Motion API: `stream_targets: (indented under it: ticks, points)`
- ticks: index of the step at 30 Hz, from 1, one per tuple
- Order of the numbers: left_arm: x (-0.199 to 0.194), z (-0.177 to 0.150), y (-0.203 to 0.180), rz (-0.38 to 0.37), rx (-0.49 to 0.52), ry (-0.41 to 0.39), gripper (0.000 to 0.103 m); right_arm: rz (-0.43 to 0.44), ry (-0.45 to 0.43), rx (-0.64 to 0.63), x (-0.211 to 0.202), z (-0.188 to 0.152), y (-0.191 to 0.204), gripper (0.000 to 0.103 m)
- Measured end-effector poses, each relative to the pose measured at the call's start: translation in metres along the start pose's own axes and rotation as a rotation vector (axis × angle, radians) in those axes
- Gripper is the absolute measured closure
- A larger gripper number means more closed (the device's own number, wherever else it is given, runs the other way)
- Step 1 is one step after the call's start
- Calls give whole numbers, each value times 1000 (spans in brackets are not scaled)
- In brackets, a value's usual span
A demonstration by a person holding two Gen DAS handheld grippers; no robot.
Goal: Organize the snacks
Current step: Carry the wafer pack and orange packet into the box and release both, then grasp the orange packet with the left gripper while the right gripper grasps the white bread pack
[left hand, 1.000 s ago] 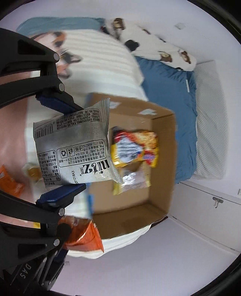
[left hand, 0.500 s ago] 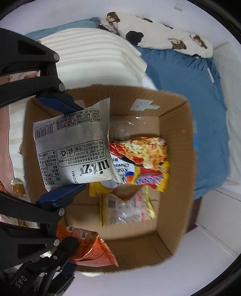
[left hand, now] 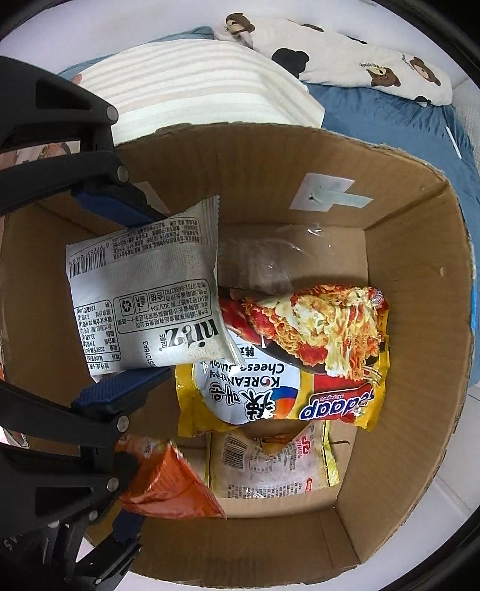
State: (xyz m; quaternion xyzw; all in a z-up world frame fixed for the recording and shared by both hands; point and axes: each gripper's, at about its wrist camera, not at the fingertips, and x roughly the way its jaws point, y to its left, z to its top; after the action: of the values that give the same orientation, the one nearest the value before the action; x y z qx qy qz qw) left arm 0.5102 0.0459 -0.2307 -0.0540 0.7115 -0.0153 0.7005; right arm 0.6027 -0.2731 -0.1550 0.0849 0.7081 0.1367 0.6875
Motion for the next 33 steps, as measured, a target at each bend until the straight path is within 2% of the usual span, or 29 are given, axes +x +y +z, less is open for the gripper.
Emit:
stream_targets:
  ticks: [1,2,3,4,5,10,16,22,26,33]
  points:
    - [-1,0,2,-9,-9,5,33,0,13,-4,3,1,1,49]
    - [1,0,2,-18,-14,15,29,-6,38,-19,8,2,3,40]
    - [3,-1,3,-26,-13,26,21,-12,68,-34,13,4,5,30]
    - [3,-2,3,-18,-8,30,16,-20,98,-46,19,6,6,9]
    - [3,-3,4,-13,-7,25,12,-30,108,-52,21,6,8,6]
    - [-5,-14,15,-49,-33,-5,12,-59,82,-52,16,4,7,6]
    - [-25,-32,14,-51,-39,-60,12,-86,42,-62,1,1,6,6]
    - [-66,-57,6,-45,-46,-203,12,-95,-67,-90,-36,-17,12,6]
    - [-105,-81,-9,-18,-34,-337,12,-93,-168,-102,-69,-40,15,6]
    - [-154,-143,-26,-66,-39,-485,12,-23,-281,-65,-132,-98,-10,6]
